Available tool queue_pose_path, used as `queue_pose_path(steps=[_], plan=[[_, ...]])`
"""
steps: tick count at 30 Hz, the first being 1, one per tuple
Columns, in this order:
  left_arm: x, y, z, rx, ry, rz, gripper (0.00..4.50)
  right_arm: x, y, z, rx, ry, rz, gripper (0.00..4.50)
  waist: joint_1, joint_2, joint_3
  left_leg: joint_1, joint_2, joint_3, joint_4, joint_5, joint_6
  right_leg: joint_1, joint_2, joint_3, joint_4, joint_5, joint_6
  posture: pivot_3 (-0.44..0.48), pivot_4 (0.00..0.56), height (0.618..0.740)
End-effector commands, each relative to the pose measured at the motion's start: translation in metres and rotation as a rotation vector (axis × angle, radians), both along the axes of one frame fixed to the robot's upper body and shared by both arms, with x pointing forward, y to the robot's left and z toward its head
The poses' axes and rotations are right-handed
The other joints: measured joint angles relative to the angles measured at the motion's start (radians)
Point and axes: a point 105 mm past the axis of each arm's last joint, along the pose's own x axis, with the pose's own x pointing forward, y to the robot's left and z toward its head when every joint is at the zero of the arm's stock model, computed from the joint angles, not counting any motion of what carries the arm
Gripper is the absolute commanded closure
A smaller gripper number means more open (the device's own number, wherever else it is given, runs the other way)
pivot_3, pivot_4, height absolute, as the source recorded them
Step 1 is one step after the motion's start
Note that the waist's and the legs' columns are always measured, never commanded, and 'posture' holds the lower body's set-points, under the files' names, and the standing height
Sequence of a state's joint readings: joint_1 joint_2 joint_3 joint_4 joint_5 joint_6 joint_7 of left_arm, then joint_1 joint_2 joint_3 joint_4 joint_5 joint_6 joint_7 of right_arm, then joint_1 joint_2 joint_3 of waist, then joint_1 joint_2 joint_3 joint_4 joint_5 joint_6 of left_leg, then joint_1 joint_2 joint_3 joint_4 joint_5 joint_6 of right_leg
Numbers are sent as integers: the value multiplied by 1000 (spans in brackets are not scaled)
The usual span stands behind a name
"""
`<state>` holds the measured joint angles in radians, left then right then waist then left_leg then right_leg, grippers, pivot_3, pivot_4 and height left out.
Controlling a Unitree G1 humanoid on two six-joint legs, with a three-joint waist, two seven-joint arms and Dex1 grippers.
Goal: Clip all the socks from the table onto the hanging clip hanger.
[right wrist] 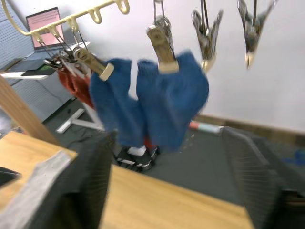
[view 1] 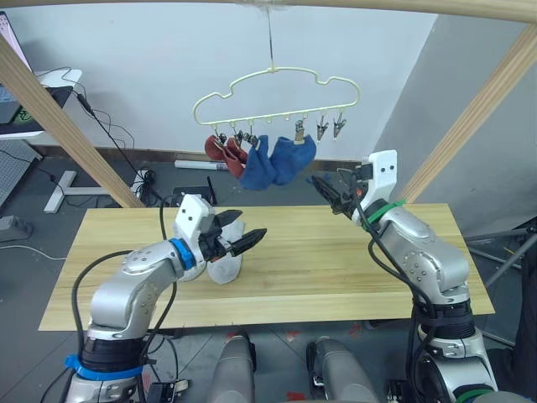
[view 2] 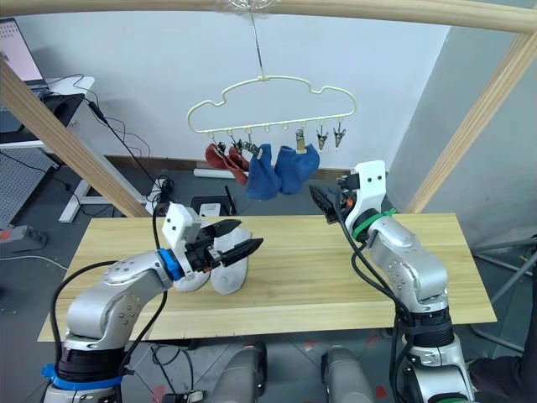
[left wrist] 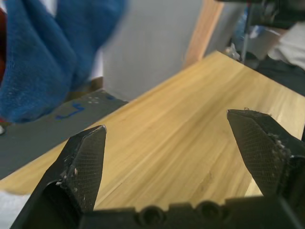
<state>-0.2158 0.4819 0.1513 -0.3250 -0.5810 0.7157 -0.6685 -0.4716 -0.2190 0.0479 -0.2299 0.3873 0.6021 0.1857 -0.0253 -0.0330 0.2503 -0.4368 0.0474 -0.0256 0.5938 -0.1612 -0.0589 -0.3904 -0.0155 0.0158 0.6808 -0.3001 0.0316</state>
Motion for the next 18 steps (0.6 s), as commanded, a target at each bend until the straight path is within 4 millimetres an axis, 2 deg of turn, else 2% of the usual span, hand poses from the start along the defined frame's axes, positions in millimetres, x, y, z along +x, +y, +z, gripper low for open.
queue_pose_path(steps=[1, 5, 9, 18], plan=[[-2, 9, 22, 0, -99, 65, 0, 4, 1, 19, -30, -135, -62, 1652, 3, 0, 0, 0, 0, 0, 0, 0, 0, 0, 0, 0, 0, 0, 0, 83, 207, 740], [-7, 8, 33, -16, -185, 71, 0, 9, 2, 24, -4, -185, -109, 1652, 8, 0, 0, 0, 0, 0, 0, 0, 0, 0, 0, 0, 0, 2, -4, 83, 207, 740], [-6, 3, 42, -58, -226, 85, 0, 15, 9, 26, -10, -206, -125, 2605, 13, 0, 0, 0, 0, 0, 0, 0, 0, 0, 0, 0, 0, 3, -4, 83, 207, 740], [-10, -4, 50, -109, -246, 55, 0, 35, 9, 41, 22, -268, -213, 2605, 26, 0, 0, 1, 0, 0, 0, 0, -1, 0, -1, 0, 0, 3, -5, 109, 220, 740]])
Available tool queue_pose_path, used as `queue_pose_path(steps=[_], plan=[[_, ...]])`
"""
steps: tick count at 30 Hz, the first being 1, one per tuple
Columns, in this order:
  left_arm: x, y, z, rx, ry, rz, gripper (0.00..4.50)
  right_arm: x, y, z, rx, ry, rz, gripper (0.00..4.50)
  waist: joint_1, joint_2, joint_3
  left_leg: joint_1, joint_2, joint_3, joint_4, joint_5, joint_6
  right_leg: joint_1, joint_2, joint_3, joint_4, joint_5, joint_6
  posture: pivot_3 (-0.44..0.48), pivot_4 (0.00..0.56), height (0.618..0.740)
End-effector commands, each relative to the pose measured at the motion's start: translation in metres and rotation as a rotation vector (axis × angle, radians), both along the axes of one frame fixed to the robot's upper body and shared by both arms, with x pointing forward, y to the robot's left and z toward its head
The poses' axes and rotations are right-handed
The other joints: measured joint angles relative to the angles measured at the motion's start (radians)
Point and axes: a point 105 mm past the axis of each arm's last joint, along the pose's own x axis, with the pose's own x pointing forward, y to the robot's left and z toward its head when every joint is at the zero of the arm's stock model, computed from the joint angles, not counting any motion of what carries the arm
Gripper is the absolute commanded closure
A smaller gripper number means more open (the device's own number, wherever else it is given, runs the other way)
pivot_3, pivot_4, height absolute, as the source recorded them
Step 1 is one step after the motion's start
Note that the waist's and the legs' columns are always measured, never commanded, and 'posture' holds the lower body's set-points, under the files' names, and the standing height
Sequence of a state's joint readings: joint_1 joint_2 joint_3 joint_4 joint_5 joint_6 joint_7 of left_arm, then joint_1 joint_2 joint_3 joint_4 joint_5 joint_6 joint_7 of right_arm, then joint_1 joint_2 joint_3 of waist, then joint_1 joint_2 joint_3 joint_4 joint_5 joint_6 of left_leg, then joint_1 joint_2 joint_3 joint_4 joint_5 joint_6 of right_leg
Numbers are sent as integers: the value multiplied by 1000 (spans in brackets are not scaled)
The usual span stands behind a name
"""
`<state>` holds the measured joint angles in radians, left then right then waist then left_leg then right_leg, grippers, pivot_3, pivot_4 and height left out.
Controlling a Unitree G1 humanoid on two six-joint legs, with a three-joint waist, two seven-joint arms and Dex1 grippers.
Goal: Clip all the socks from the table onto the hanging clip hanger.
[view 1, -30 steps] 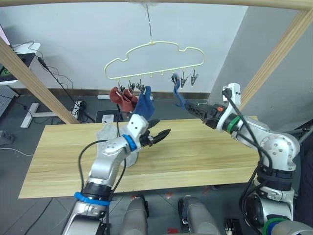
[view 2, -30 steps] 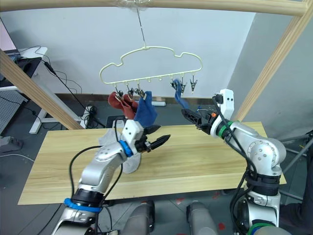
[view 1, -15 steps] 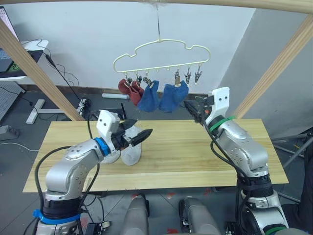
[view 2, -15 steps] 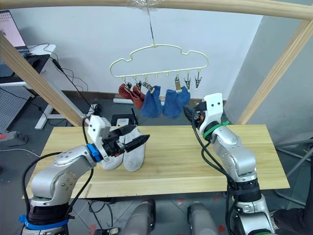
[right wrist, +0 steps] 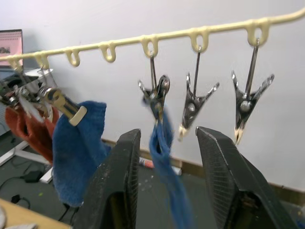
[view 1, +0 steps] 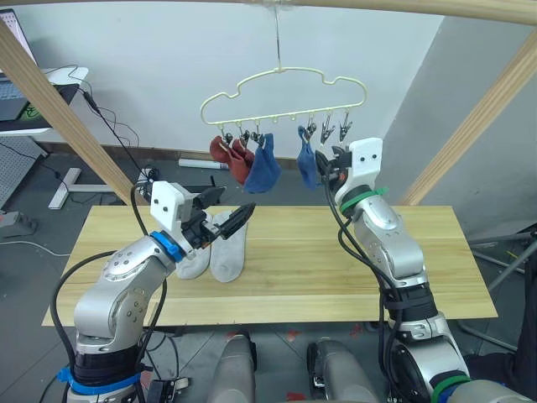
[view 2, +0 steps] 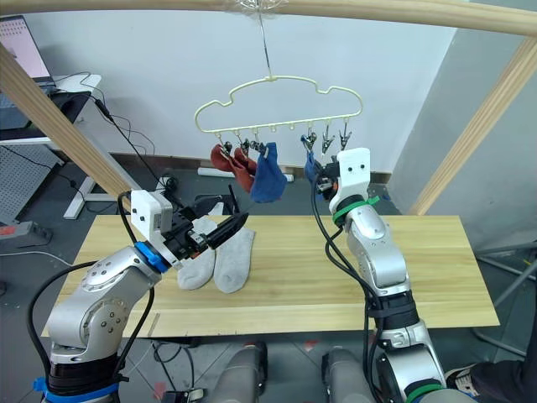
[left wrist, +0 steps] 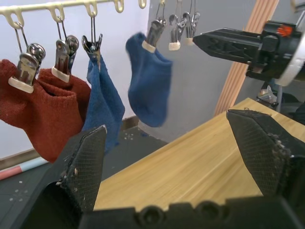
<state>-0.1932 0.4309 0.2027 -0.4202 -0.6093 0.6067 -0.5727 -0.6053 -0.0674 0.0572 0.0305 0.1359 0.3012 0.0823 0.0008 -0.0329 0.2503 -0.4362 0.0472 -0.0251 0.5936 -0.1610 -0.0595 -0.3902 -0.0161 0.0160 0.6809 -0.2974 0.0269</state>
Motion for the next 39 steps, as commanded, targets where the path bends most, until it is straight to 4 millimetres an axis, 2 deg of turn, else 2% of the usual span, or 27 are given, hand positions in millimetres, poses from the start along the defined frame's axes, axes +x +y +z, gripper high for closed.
queue_pose_path(steps=[1, 9, 39], plan=[[-8, -8, 19, -33, -69, -44, 0, 5, -5, 21, 34, -85, -43, 2605, 1, 0, 0, 0, 0, 0, 0, 0, 0, 0, 0, 0, 0, 0, 0, 111, 222, 740], [-9, -11, 22, -31, -78, -61, 0, 20, -8, 26, 62, -94, -95, 2605, 1, 0, 0, 0, 0, 0, 0, 0, 0, 0, 0, 0, 0, 0, 0, 120, 222, 740], [-10, -11, 19, -8, -65, -64, 0, 40, -5, 30, 103, -92, -126, 2605, 2, 0, 0, 0, 0, 0, 0, 0, 0, 0, 0, 0, 1, 0, 0, 138, 224, 740]])
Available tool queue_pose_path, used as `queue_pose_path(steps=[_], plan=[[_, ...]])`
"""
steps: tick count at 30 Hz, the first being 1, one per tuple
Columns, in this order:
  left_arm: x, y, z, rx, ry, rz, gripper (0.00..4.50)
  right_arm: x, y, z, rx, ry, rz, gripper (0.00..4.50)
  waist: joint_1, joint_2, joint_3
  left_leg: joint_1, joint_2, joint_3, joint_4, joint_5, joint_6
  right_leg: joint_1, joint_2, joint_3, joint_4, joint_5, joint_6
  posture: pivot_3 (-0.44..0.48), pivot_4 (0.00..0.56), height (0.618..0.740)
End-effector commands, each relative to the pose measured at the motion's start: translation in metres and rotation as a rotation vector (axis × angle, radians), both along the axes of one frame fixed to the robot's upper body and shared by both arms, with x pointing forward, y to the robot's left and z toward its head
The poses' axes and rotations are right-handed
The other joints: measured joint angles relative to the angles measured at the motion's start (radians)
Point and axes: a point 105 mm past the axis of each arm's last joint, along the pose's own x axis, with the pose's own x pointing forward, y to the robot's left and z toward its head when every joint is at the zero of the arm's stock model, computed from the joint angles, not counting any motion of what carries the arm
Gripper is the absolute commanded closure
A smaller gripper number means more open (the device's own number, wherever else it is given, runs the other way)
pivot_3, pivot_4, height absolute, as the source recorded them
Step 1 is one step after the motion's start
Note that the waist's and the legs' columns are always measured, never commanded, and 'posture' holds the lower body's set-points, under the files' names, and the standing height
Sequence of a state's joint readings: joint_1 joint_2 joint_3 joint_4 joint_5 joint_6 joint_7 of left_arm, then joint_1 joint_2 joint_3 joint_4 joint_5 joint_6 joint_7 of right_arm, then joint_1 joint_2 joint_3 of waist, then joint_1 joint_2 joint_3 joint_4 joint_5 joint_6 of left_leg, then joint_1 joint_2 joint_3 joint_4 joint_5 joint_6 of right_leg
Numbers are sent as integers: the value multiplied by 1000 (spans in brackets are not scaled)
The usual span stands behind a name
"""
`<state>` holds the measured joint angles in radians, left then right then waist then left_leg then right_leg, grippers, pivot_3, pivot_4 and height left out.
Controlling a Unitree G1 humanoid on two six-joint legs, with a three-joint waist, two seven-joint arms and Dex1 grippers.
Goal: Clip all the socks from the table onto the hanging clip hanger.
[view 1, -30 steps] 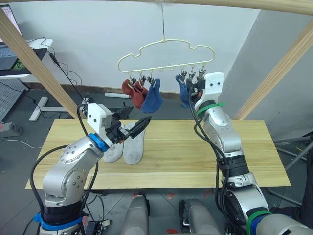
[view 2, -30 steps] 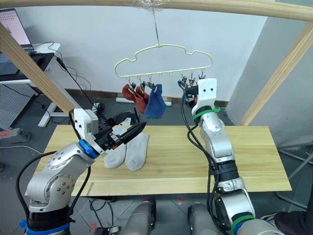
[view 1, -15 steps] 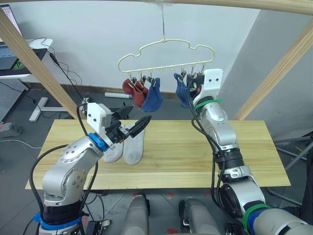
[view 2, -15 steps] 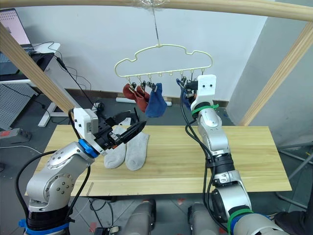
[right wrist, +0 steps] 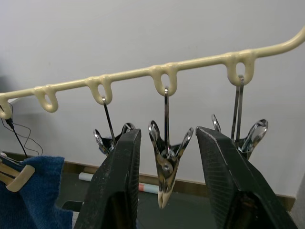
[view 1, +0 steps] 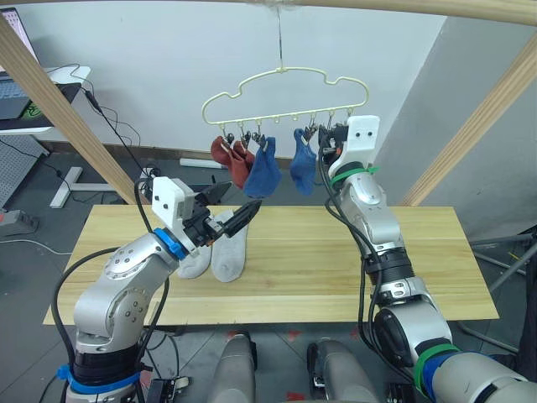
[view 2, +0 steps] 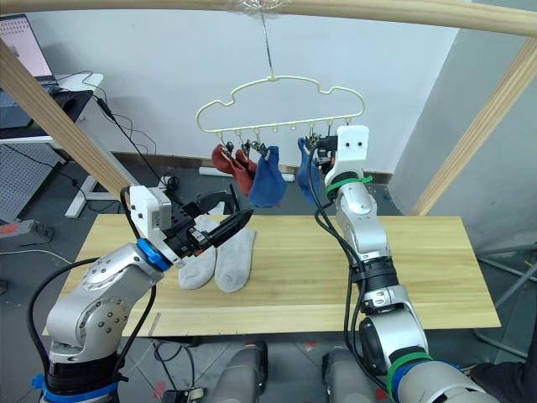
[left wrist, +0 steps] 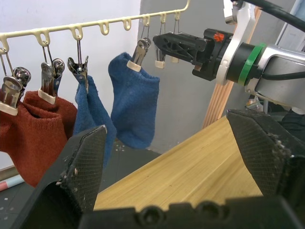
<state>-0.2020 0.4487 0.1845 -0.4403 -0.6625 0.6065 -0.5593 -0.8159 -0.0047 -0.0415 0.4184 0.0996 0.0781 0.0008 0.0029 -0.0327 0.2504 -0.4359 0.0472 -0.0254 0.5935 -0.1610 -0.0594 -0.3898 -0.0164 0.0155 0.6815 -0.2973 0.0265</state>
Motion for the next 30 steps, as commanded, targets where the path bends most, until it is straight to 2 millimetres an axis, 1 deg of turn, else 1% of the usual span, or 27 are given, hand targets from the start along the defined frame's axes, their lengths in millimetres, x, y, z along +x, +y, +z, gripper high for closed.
queue_pose_path(steps=[1, 10, 22, 30], plan=[[-6, -3, 11, 8, -50, -21, 0, 0, -3, 20, 18, -64, -17, 2605, 0, 0, 0, 0, 0, 0, 0, 0, 0, 0, 0, 0, 0, 0, 0, 138, 224, 740], [-6, -4, 10, 12, -48, -21, 0, 5, 2, 21, 32, -60, -7, 2605, 1, 0, 0, 0, 0, 0, 0, 0, 0, 0, 0, 0, 0, 0, 0, 141, 225, 740], [-8, -4, 10, 12, -50, -16, 0, 10, 16, 29, 57, -69, 33, 2605, 3, 0, 0, 0, 0, 0, 0, 0, 0, 0, 0, 0, 0, 0, 0, 153, 223, 740], [-9, -3, 11, 12, -50, -12, 0, 12, 19, 29, 61, -67, 47, 2605, 6, 0, 0, 0, 0, 0, 0, 0, 0, 0, 0, 0, 0, 0, 0, 153, 223, 740]])
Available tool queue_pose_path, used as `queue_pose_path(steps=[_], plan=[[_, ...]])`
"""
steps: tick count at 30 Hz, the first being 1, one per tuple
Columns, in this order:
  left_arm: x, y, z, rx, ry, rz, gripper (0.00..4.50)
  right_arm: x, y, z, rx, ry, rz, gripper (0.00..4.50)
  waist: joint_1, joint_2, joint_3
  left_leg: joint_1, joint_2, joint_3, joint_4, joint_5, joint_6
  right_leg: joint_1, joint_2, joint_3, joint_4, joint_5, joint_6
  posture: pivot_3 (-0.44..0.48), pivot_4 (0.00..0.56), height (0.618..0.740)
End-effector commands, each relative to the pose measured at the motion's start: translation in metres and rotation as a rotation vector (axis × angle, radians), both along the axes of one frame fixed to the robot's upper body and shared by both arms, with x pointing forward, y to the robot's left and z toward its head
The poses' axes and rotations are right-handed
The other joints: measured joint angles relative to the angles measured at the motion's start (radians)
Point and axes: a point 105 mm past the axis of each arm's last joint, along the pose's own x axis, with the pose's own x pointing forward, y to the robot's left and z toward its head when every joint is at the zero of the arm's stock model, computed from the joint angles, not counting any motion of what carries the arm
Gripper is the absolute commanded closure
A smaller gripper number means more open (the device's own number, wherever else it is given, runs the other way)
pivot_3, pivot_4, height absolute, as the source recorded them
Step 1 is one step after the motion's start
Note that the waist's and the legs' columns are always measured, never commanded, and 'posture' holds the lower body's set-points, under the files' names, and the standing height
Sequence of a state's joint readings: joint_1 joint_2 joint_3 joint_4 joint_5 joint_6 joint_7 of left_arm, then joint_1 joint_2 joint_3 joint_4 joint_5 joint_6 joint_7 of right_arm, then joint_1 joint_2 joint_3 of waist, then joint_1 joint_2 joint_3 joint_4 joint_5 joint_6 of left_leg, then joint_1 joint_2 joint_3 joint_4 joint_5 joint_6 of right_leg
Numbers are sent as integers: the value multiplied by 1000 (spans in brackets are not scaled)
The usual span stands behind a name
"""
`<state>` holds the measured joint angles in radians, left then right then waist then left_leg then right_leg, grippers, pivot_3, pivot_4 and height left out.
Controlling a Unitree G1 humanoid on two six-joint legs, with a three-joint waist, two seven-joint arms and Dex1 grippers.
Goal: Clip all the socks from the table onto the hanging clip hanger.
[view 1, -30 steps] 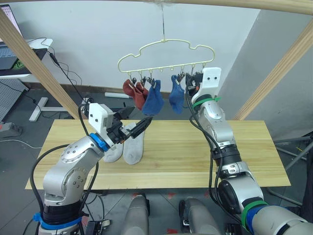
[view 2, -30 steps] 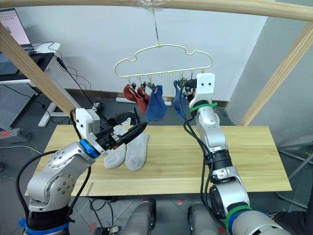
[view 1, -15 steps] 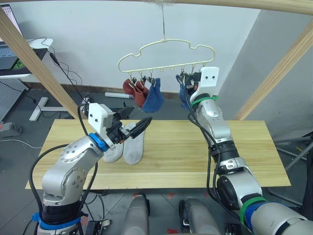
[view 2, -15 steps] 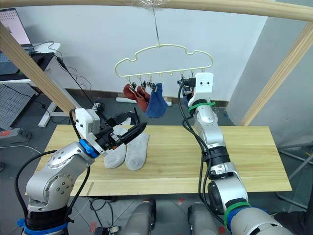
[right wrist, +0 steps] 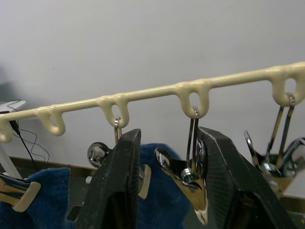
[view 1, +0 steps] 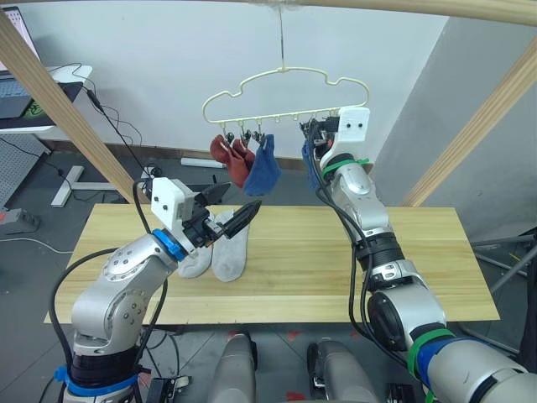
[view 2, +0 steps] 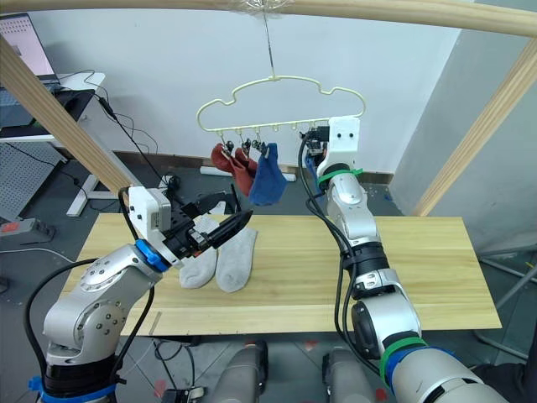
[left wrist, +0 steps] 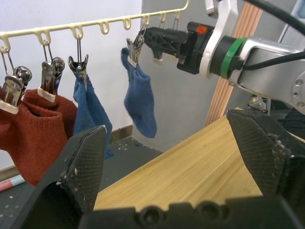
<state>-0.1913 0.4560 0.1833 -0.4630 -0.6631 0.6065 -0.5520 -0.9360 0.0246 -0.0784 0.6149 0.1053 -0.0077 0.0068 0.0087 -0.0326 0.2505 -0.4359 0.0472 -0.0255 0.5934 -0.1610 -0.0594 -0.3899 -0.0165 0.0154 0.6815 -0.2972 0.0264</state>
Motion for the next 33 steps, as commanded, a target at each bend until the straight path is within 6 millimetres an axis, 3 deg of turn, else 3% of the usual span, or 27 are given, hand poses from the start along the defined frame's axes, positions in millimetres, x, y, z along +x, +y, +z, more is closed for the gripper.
queue_pose_path(steps=[1, 11, 16, 18, 21, 24, 28, 33], plan=[[-6, -3, 9, 1, -40, -14, 0, -3, 5, 22, 30, -70, 22, 2605, 0, 0, 0, 0, 0, 0, 0, 0, 0, 0, 0, 0, 0, 0, 0, 159, 220, 740], [-6, -5, 9, -3, -40, -13, 0, -3, 4, 21, 33, -66, 27, 2605, 2, 0, 0, 0, 0, 0, 0, 0, 0, 0, 0, 0, 0, 0, 0, 158, 219, 740], [-5, -6, 9, -5, -37, -14, 0, -3, 3, 20, 34, -65, 27, 4068, 2, 0, 0, 0, 0, 0, 0, 0, 0, 0, 0, 0, 0, 0, 0, 158, 219, 740], [-5, -7, 8, -4, -33, -11, 0, -3, 0, 19, 31, -62, 22, 4418, 2, 0, 0, 0, 0, 0, 0, 0, 0, 0, 0, 0, 0, 0, 0, 151, 223, 740], [-3, -5, 4, 13, -21, 3, 0, -3, -5, 17, 28, -55, 17, 4474, 2, 0, 0, 0, 0, 0, 0, 0, 0, 0, 0, 0, 0, 0, 0, 148, 228, 740], [5, 5, -18, 96, 47, 73, 0, -3, -13, 15, -2, -40, 26, 4474, 3, 0, 0, 0, 0, 0, 0, 0, 0, 0, 0, 0, 0, 0, 0, 135, 236, 740], [27, 35, -61, 220, 164, 258, 0, -7, -17, 10, -63, 18, 117, 4474, 6, 2, 1, 1, 0, 0, 0, 0, 0, 0, 0, 0, 0, 0, 0, 114, 249, 740], [53, 50, -95, 294, 236, 357, 0, -16, -20, 8, -115, 57, 191, 4474, 10, 3, 3, 1, 0, 0, 0, 0, 0, 0, 0, 0, 0, 0, 0, 76, 265, 740]])
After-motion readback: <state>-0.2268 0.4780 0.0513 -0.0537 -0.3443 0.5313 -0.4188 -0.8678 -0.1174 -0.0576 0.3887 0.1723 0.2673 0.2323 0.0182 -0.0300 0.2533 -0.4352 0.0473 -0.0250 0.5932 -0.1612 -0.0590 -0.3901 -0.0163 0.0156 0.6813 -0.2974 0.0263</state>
